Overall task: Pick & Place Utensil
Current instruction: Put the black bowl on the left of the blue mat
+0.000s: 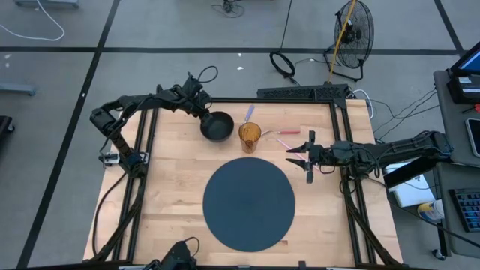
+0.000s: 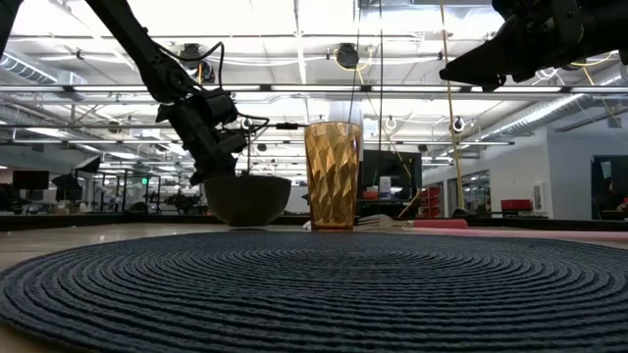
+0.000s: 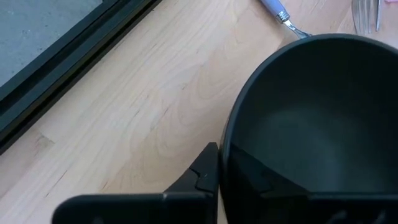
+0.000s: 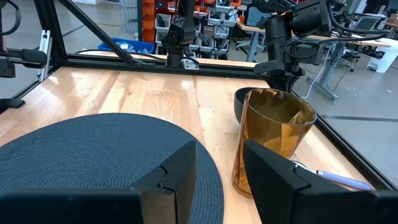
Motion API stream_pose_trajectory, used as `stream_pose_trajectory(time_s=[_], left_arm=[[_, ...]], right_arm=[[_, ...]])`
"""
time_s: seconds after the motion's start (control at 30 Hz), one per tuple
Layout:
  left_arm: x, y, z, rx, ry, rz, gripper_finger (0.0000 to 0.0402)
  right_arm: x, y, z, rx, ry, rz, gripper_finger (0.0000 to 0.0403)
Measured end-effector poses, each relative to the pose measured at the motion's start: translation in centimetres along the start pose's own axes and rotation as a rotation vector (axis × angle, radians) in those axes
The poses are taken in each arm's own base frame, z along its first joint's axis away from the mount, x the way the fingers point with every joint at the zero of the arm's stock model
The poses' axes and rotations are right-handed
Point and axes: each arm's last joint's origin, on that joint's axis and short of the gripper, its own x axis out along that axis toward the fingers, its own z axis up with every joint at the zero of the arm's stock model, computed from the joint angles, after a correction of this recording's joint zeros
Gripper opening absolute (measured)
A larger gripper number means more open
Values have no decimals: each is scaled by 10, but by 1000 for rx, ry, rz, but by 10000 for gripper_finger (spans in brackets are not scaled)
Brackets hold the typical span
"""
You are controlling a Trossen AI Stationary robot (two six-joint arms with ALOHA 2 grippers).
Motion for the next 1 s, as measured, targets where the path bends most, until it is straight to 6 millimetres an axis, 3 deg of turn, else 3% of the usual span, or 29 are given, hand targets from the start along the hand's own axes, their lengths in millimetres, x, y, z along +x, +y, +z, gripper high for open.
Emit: stream_pose_trajectory(time_s=[0.33, 1.0], left_arm=[[0, 0, 0, -2, -1, 0, 45], [0, 0, 0, -1, -1, -1, 47]], right_arm=[[0, 0, 0, 0, 0, 0, 130], [0, 0, 0, 0, 0, 0, 130]])
